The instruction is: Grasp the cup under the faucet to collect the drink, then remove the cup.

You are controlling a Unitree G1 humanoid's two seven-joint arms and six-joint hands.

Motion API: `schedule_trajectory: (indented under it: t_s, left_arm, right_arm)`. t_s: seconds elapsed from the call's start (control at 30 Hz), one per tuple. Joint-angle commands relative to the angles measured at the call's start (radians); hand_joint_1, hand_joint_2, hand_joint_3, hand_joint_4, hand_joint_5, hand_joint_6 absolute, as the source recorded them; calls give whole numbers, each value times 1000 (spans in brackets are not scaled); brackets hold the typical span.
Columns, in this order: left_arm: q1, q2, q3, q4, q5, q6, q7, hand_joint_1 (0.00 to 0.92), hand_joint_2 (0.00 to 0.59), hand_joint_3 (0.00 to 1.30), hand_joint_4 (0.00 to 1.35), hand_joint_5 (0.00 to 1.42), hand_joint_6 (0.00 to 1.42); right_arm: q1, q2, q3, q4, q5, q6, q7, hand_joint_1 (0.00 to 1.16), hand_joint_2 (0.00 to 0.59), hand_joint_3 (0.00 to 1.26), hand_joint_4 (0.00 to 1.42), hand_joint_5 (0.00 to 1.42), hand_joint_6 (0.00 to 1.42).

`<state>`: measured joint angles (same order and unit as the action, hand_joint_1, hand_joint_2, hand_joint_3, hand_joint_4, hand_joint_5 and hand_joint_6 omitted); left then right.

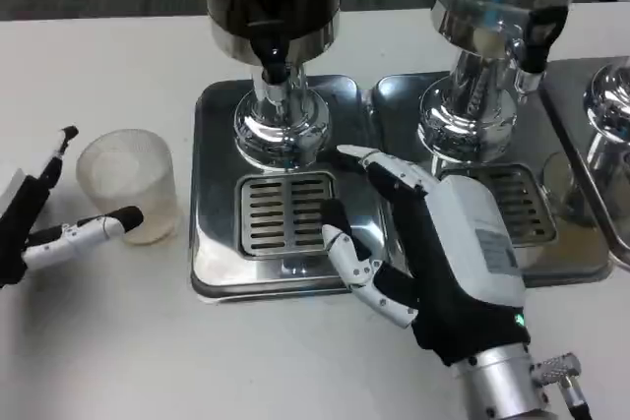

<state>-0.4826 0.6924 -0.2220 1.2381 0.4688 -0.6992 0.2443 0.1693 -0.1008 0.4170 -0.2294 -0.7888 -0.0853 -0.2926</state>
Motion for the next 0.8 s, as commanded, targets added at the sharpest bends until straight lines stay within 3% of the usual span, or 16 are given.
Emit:
schedule_trajectory:
  t_s: [0.03,0.53,0.67,0.8]
  left_arm:
    - [-27,-32,-14,15,18,5,25,112,7,0,0,103,217]
    - [-63,-115,-30,52,24,28,8,175,39,0,0,239,446]
    - [-65,-126,-30,53,21,24,28,192,81,8,42,357,658]
    - [-63,-145,-23,56,10,23,40,208,139,113,147,496,841]
  right_arm:
    - [-2,-1,2,11,8,-9,1,385,444,361,332,312,341]
    - [9,2,-12,5,13,11,6,389,438,361,332,314,342]
    - [13,2,-21,0,18,17,11,389,438,361,332,314,342]
    - [20,0,-34,-8,37,21,23,389,438,361,332,314,342]
